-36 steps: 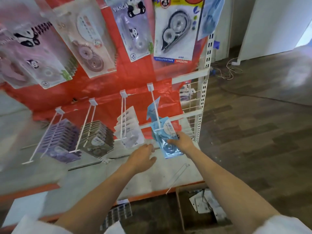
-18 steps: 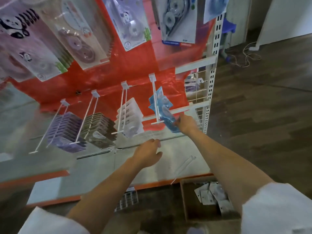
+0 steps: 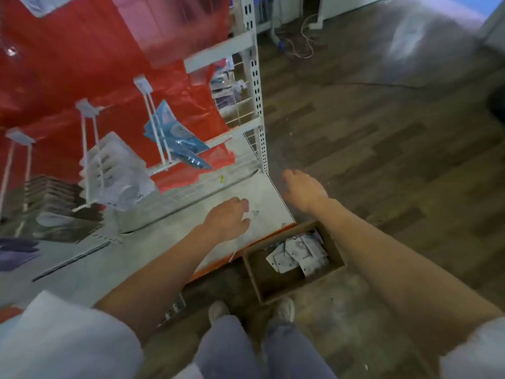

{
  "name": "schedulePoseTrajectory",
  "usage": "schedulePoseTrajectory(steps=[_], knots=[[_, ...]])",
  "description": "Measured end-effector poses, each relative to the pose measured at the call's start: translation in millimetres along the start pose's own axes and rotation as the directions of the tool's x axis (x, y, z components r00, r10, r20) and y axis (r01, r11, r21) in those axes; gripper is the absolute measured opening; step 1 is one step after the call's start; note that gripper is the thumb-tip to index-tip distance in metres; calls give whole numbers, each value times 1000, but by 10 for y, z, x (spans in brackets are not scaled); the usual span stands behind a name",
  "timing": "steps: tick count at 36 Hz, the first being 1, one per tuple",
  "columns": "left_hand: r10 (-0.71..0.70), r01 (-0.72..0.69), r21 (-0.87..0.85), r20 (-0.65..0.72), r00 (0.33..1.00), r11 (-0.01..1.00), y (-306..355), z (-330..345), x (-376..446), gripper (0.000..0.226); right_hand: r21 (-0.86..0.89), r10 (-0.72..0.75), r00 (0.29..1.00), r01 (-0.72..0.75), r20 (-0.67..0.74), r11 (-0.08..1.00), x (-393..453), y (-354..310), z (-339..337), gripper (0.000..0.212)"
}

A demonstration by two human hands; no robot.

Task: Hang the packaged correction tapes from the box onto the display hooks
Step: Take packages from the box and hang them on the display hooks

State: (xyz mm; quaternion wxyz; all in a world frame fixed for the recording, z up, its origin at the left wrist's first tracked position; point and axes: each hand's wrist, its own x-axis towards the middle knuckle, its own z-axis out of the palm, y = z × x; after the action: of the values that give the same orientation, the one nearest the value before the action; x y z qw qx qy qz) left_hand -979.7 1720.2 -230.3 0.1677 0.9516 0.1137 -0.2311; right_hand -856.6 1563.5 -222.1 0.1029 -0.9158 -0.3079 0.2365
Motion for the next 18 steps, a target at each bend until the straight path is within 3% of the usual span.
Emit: schedulePoseTrajectory(steps=[8, 12, 18], knots=[[74, -76, 26, 81, 994, 997, 272, 642, 335, 31, 180, 239, 963, -259, 127, 949, -364, 654, 752, 34], [78, -80, 11, 156, 985, 997, 295, 1087, 579, 22, 233, 334, 915, -384, 224, 894, -424, 919, 1315, 47], [93, -88, -32, 203, 975, 996, 170, 1834, 963, 14, 270, 404, 850, -499, 338, 824, -342, 1201, 2238, 35]])
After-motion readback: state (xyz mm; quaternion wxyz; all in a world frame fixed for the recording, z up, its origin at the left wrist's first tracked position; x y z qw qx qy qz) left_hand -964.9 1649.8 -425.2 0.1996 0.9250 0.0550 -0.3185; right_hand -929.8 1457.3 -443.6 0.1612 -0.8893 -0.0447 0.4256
